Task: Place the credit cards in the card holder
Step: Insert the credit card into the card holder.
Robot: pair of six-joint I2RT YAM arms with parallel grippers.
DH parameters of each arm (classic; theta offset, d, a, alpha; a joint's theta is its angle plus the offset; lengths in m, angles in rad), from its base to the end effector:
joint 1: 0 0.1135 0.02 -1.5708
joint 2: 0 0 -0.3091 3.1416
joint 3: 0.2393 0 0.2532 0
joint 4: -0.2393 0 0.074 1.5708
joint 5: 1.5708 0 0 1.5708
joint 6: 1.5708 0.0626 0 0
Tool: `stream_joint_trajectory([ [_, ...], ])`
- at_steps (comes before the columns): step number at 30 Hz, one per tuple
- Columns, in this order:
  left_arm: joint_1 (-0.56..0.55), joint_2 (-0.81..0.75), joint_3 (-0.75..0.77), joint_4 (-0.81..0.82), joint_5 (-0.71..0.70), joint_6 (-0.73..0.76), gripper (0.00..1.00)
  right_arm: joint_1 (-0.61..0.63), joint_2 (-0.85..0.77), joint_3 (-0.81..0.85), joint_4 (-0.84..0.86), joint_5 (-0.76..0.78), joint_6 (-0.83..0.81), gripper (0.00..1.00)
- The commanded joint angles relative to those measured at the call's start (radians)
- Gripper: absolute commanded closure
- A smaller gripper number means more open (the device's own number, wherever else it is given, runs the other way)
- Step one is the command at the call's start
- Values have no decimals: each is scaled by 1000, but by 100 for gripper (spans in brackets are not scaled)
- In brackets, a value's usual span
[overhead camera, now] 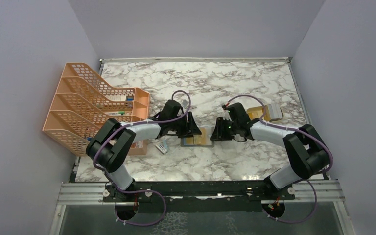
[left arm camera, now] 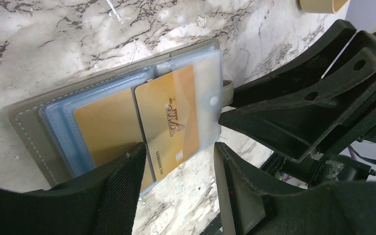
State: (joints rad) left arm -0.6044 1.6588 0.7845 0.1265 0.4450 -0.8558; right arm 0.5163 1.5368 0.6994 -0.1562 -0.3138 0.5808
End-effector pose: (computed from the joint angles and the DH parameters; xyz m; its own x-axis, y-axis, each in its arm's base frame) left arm 0.2700 -0.2192 0.1825 -0.9503 -0.1720 -0.2597 0.0840 0.6611 -0.7455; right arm 0.2441 0.1608 0.1679 -0.9473 0.0624 -0.3143 -0.1151 0.8490 0.5157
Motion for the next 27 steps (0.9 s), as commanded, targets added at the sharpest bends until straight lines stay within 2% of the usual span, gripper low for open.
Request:
stream_joint_trajectory([
  [1, -8, -17, -11, 73, 21, -2, 44, 5, -43, -50, 70, -39, 21, 66],
  [14, -17, 27, -9, 125, 40, -32, 46, 5, -49, -96, 122, -71, 39, 69],
  [20, -19, -38, 29, 6, -20, 17, 44, 5, -47, -96, 113, -69, 33, 69],
  [27, -18, -26, 38, -37, -48, 56, 40, 5, -54, -97, 112, -70, 39, 69],
])
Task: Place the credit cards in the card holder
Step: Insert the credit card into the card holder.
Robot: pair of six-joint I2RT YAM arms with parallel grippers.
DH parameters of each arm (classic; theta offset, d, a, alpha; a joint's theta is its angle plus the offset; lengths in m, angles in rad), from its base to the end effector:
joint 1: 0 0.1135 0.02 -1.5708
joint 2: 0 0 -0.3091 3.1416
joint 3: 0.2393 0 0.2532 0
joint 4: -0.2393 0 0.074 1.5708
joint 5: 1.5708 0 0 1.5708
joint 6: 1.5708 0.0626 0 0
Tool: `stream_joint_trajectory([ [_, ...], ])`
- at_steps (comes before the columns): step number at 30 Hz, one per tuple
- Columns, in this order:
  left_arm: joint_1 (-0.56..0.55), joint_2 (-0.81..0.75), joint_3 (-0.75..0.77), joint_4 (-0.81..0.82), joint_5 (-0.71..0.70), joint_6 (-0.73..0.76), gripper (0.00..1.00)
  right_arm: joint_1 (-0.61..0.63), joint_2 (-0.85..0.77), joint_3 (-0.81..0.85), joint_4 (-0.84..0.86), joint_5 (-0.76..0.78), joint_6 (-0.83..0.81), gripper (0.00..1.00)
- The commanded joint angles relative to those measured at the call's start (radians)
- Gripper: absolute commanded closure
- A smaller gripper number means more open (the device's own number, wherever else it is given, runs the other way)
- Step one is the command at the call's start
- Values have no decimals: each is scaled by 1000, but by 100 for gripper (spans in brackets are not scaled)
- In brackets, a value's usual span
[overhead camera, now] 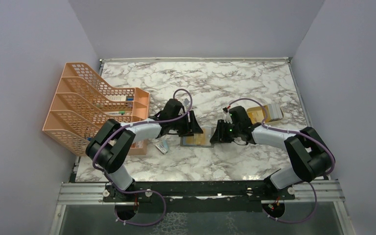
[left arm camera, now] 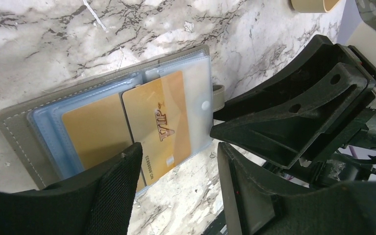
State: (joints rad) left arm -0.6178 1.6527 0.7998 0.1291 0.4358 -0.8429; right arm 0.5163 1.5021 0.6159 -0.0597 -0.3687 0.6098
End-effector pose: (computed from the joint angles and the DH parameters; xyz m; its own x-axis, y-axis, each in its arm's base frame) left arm 0.2702 -0.2244 0.1892 -0.9437 -0.1597 -0.2898 0.1179 0.6561 -0.7454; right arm 0.2309 0.1570 0.1619 -0.9469 0.0768 -0.3122 -0.1239 0.8090 0.5747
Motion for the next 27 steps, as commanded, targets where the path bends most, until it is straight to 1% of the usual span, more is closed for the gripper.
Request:
stream_joint_trajectory([
  [1, -5, -18, 17, -34, -40, 44, 39, 5, -22, -17, 18, -14, 11, 69],
  [5, -5, 12, 22, -22, -28, 40, 39, 5, -29, -19, 15, -10, 13, 69],
  [9, -5, 40, 17, 33, 3, 8, 37, 5, -31, -21, 16, -14, 16, 69],
  [11, -6, 63, 26, 43, 34, -6, 42, 5, -29, -18, 8, -13, 16, 69],
  [12, -8, 70, 27, 51, 43, -13, 43, 5, -29, -18, 8, -11, 16, 69],
  [15, -27, 71, 23, 75, 31, -38, 43, 5, -31, -24, 14, -12, 16, 69],
  [19, -60, 102, 42, 124, 52, -77, 43, 5, -53, -30, 11, -33, 22, 69],
  [24, -94, 156, 74, 148, 58, -103, 43, 5, -101, -53, 10, 2, 31, 69],
  [27, -101, 136, 79, 149, 37, -99, 43, 5, -99, -57, 9, 4, 24, 69],
])
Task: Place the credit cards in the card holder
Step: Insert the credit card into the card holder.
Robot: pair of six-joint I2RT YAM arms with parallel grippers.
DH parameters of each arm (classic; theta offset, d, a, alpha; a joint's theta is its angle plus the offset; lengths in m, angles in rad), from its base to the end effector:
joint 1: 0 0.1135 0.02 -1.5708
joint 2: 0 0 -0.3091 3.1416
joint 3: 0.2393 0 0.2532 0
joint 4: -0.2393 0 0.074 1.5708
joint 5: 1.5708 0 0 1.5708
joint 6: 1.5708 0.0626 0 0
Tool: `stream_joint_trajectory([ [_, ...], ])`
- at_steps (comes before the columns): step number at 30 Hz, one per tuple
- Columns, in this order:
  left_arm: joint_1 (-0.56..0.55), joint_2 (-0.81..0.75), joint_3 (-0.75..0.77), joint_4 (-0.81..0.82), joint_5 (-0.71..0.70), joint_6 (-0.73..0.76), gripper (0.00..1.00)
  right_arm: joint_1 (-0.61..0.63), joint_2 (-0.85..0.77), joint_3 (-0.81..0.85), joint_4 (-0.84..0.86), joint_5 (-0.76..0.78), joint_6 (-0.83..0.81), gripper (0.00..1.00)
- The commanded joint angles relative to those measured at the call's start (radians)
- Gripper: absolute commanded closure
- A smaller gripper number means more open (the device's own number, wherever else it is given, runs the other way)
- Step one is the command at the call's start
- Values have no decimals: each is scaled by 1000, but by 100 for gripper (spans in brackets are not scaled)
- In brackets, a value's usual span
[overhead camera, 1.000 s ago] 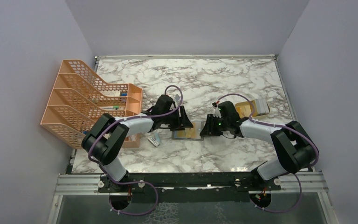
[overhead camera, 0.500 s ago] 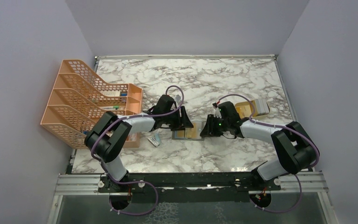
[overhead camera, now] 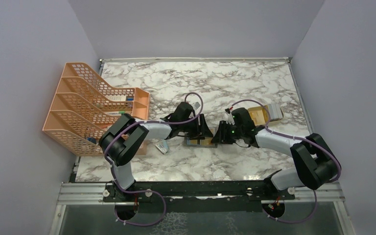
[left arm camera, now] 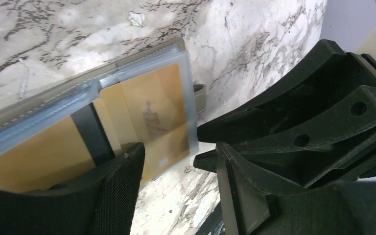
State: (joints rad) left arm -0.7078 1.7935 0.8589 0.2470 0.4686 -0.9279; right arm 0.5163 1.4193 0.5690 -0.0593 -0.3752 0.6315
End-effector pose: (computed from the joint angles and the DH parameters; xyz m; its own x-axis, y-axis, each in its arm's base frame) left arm 0.2726 -0.2705 0.1703 -0.9656 -0.1135 -0.2339 0.1208 0.6006 -0.7904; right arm 0.2165 0.1493 0.1694 -0.9407 0.0976 -0.3249 -0.1235 0.7935 0.5960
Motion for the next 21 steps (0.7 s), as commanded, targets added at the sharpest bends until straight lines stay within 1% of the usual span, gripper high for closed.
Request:
stream_joint_trajectory([
  [1, -12, -17, 18, 29, -4, -14, 42, 5, -15, -9, 9, 11, 0, 69],
  [7, -12, -84, 23, -41, -40, 24, 41, 5, -23, -15, 20, 18, -5, 70],
  [9, -13, -123, 23, -71, -59, 36, 41, 5, -33, -9, -4, 29, -13, 69],
  [12, -9, -144, 50, -177, -119, 77, 40, 5, -57, -8, -26, 60, -15, 64],
  [14, -5, -143, 76, -255, -150, 105, 41, 5, -65, -6, -33, 67, -14, 63],
  [17, -1, -151, 69, -253, -140, 122, 39, 5, -63, -10, -31, 72, -5, 63],
  [19, -1, -155, 47, -214, -114, 119, 37, 5, -51, -10, -19, 65, -6, 65],
  [21, -1, -143, 53, -210, -107, 120, 36, 5, -30, -5, -11, 58, -15, 73],
])
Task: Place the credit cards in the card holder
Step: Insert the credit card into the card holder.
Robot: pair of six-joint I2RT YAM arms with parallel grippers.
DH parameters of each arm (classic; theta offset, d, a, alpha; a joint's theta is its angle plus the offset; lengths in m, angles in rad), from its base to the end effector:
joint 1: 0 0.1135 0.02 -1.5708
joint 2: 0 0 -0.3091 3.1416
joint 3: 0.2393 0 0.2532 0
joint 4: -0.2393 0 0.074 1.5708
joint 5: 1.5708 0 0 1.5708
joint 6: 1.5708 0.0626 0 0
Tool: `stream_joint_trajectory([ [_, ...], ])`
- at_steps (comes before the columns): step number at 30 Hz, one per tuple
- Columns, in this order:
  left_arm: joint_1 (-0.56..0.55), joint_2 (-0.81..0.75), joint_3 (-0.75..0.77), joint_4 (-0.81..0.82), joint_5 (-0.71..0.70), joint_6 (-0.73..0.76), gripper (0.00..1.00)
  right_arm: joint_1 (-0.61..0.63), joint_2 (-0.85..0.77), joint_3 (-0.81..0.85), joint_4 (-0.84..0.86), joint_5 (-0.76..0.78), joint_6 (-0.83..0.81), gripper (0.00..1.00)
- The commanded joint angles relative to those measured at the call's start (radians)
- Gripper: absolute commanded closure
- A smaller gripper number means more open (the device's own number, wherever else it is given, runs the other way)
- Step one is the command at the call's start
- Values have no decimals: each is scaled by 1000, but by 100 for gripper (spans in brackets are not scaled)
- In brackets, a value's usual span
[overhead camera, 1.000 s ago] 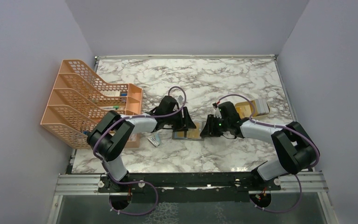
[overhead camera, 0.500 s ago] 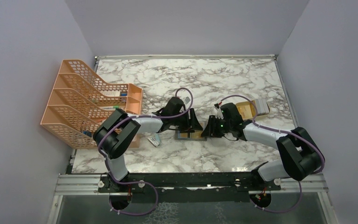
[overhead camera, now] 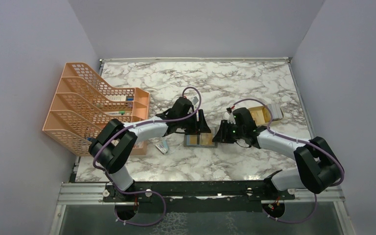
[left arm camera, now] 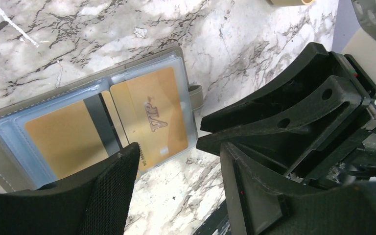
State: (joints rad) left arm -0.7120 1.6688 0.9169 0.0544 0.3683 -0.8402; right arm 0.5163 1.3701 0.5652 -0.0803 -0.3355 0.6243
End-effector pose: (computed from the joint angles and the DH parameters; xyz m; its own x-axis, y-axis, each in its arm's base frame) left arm 0.2672 -0.2604 0.2119 -0.9340 -0.1117 -0.3392 0.1840 0.6635 -0.7252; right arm 0.2128 0.1445 0.1777 -0.9246 0.1098 -0.3647 -0.1318 0.8061 0.5769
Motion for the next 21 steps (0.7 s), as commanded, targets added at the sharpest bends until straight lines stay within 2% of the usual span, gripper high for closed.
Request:
stream_joint_trajectory([
  [1, 4, -8, 2, -25, -9, 33, 36, 5, 29, 4, 7, 20, -13, 75],
  [11, 2, 26, 31, -50, -19, 30, 33, 4, 57, -25, 34, 39, -15, 78],
  [21, 2, 133, 62, -6, 2, 28, 32, 5, 63, -33, 49, 31, -12, 83],
])
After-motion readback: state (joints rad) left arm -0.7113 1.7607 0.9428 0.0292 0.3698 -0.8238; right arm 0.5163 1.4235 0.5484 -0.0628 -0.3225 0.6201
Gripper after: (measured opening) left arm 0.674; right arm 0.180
